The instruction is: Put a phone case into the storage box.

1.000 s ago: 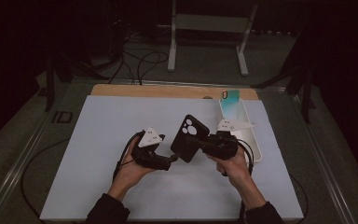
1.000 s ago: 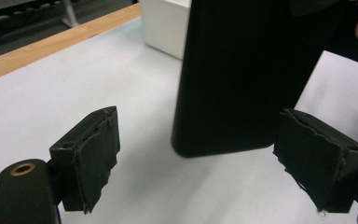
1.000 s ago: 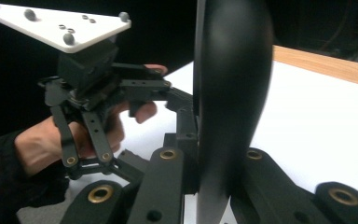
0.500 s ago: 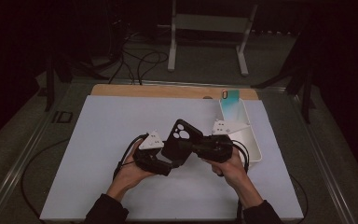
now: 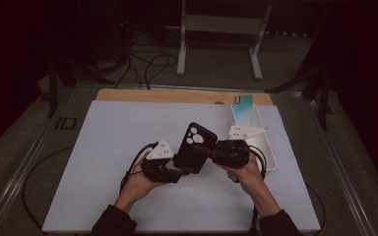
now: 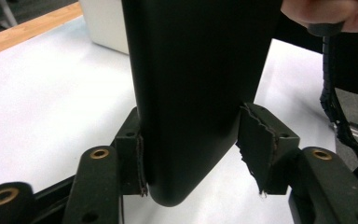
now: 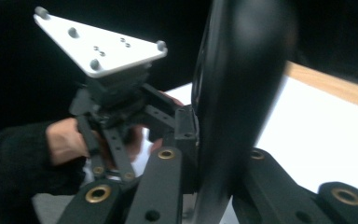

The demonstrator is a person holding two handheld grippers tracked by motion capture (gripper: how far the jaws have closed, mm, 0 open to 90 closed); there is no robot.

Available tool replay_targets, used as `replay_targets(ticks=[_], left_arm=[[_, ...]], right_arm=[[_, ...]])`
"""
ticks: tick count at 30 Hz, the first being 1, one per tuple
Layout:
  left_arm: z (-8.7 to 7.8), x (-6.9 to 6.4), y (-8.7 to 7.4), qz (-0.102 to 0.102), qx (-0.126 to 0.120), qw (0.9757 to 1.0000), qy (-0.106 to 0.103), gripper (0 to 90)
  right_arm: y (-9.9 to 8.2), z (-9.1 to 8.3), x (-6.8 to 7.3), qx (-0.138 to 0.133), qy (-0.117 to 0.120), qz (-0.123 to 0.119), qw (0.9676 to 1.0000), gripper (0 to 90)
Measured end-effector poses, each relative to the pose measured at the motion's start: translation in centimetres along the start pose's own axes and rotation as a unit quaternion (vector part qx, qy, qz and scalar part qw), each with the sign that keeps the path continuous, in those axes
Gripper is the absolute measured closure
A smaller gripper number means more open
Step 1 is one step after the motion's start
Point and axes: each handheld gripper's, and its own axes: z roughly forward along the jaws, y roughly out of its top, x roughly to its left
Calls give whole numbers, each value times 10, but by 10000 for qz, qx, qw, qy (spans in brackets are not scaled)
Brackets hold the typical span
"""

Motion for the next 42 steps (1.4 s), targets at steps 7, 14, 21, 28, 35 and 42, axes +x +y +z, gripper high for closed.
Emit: replay_targets(ticks=[7, 14, 21, 28, 35, 42], left_arm=[[1, -2, -3, 109, 9, 9999, -27, 619], [0, 0, -4, 11, -104, 9998, -187, 773], [-1, -2, -4, 57, -142, 9999, -36, 802], [-2, 0, -5, -13, -99, 9997, 209, 805], [-2, 2, -6, -95, -58, 9991, 419, 805], [1, 2, -8, -157, 23, 9986, 513, 805]], right_arm=[[6, 1, 5, 229, -351, -337, 9986, 713], [7, 5, 1, 219, -404, -193, 9988, 502], [7, 15, 5, 436, -695, -143, 9965, 218], [6, 15, 3, 537, -1040, 83, 9931, 104], [10, 9, 1, 411, -1299, 390, 9899, 72], [16, 5, 3, 142, -1518, 649, 9862, 73]])
